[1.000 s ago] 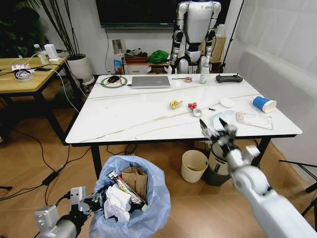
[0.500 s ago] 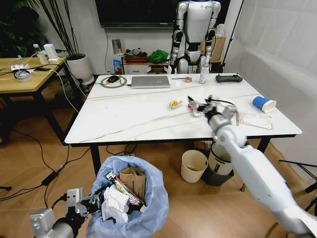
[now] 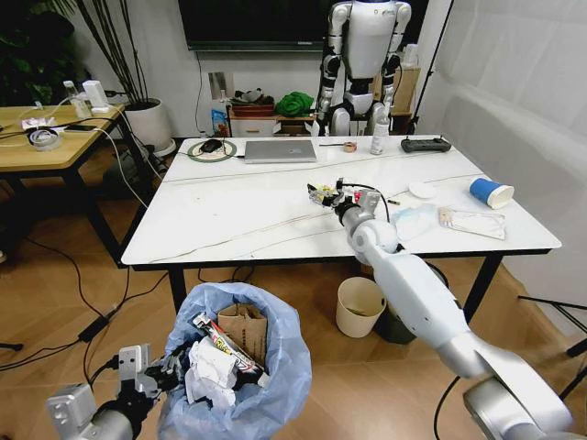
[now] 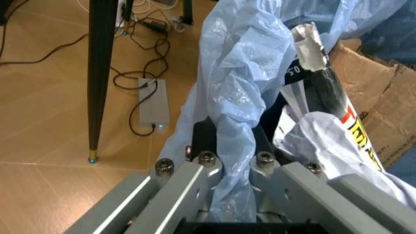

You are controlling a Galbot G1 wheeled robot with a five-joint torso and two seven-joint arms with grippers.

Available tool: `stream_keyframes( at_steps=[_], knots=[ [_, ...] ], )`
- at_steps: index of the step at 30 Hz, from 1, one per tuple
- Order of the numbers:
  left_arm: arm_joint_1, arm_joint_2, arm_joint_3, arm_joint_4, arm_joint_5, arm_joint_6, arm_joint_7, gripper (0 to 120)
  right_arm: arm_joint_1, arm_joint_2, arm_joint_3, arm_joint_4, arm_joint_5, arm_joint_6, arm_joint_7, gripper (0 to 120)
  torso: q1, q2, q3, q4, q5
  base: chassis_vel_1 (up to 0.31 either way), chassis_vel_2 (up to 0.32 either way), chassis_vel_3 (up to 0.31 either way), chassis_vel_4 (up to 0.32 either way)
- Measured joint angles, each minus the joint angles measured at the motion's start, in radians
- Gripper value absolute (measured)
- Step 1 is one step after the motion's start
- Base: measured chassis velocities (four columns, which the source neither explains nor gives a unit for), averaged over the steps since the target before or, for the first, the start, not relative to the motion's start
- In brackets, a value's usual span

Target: Pick up the trash bin and place the trash from the table into it.

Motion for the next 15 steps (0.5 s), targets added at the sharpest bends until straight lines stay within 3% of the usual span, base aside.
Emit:
stream_keyframes(
  at_steps=[15],
  knots=[
    [-0.003, 0.005, -0.015, -0.007, -0.009, 0.002, 0.0, 0, 0.092, 0.078, 0.0, -0.232, -0.101, 0.053, -0.069, 99, 0.0, 0.0, 0.0, 0.0002, 0.0003, 0.0, 0.0, 0.0, 0.0]
  ],
)
